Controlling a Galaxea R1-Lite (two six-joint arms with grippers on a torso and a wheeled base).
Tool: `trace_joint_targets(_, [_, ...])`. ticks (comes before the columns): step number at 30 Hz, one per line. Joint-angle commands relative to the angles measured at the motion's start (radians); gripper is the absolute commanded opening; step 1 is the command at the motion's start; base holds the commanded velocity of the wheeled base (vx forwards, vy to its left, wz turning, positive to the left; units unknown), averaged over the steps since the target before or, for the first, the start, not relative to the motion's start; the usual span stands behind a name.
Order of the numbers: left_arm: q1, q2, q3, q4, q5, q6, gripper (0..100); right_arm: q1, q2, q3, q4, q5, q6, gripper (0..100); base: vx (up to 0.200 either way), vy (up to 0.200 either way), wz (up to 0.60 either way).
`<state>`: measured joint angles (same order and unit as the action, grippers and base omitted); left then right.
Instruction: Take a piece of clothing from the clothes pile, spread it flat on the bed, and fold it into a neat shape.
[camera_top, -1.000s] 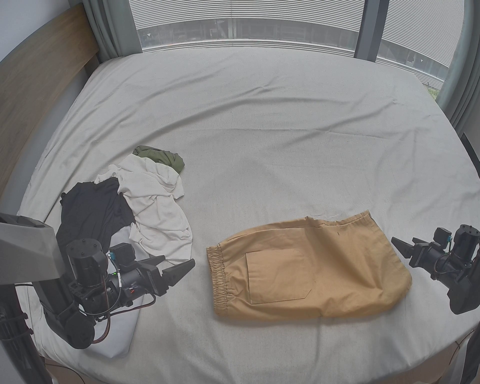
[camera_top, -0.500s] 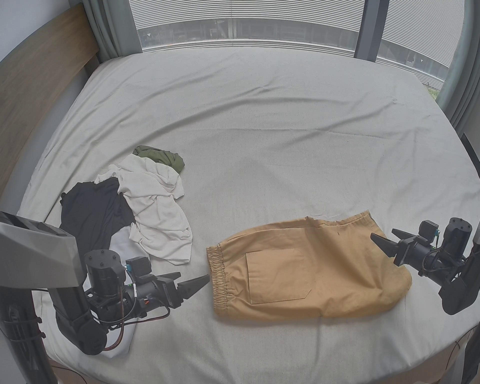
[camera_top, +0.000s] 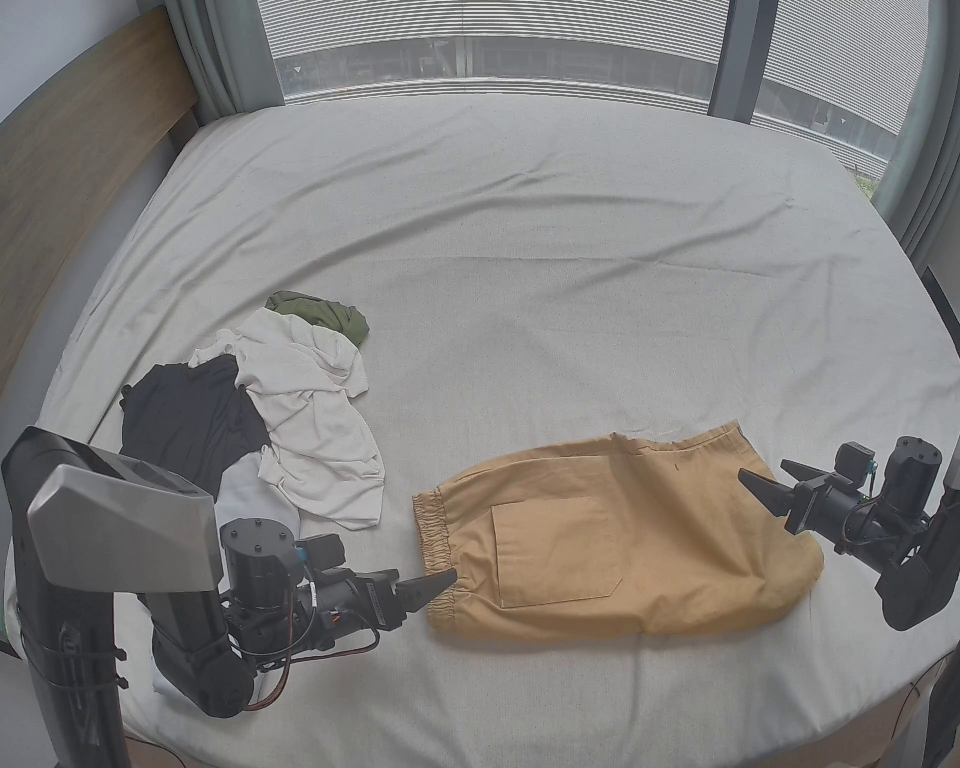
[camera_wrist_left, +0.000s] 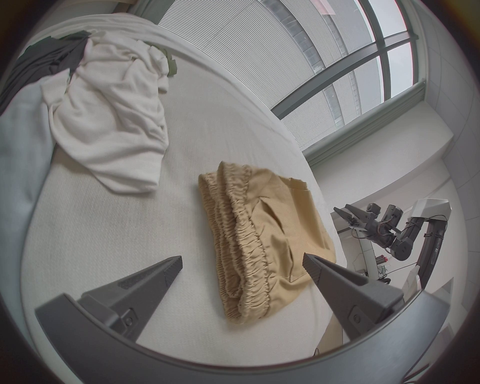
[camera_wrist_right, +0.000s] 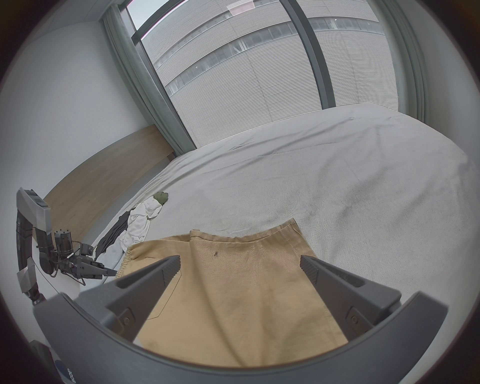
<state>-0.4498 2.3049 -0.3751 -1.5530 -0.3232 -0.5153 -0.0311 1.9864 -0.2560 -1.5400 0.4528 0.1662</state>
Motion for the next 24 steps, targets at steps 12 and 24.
trace_joint_targets(12, [-0.036,0.116,-0.131,-0.002,0.003,-0.078,100,0.022,0.026,0.009,0.000,-0.002,-0.001,100,0.000,0.000,0.00])
trace_joint_targets(24, [-0.050,0.119,-0.231,-0.002,0.003,-0.187,100,0.040,0.046,0.009,0.000,-0.005,-0.001,100,0.000,0.000,0.00])
